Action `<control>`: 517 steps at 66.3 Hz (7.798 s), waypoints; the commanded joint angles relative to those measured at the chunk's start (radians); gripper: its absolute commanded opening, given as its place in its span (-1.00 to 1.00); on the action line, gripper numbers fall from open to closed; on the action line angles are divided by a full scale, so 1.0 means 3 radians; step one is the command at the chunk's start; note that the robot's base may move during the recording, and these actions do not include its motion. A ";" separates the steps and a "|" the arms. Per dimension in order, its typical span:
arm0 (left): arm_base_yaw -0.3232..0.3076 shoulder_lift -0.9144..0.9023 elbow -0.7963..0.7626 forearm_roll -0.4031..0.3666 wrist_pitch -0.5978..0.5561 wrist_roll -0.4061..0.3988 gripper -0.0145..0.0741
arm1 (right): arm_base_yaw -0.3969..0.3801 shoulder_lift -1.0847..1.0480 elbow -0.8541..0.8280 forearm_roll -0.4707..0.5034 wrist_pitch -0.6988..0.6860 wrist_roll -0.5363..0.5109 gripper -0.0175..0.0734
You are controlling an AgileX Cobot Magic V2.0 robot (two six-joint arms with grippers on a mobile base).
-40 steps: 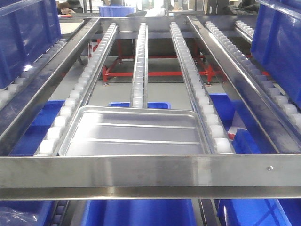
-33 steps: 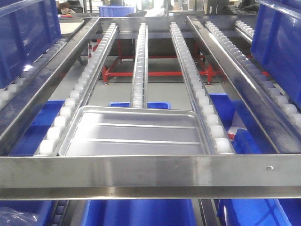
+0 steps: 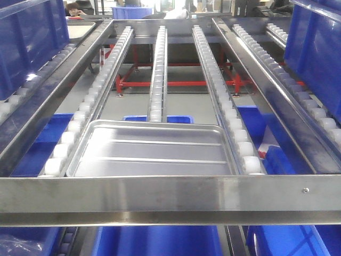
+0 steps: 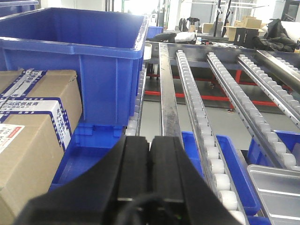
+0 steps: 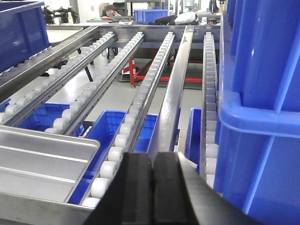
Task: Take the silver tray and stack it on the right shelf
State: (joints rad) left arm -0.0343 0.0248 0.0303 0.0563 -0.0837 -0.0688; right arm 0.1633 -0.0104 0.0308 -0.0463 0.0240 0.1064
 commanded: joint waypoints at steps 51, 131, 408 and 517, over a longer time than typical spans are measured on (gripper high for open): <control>-0.0754 0.1100 -0.0937 0.0110 0.0944 -0.0011 -0.88 | 0.0013 0.1568 -0.1145 0.0012 0.0709 0.0099 -0.51; -0.1473 0.5094 -0.3235 -0.0713 0.1487 -0.0659 -0.88 | 0.0266 0.4756 -0.2964 0.0510 0.1508 0.0688 -0.48; -0.1732 0.5880 -0.4378 0.0372 0.2643 -0.1640 -0.15 | 0.0875 0.6091 -0.4395 0.0119 0.2197 0.1456 0.23; -0.1732 0.6102 -0.4378 0.0250 0.2796 -0.1640 -0.90 | 0.0950 0.6243 -0.4395 0.0154 0.2138 0.1456 -0.50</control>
State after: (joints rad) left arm -0.5492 1.8901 -1.2656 0.1483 0.7702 -0.5590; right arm 0.4495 1.8972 -1.2634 0.0000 0.6996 0.5460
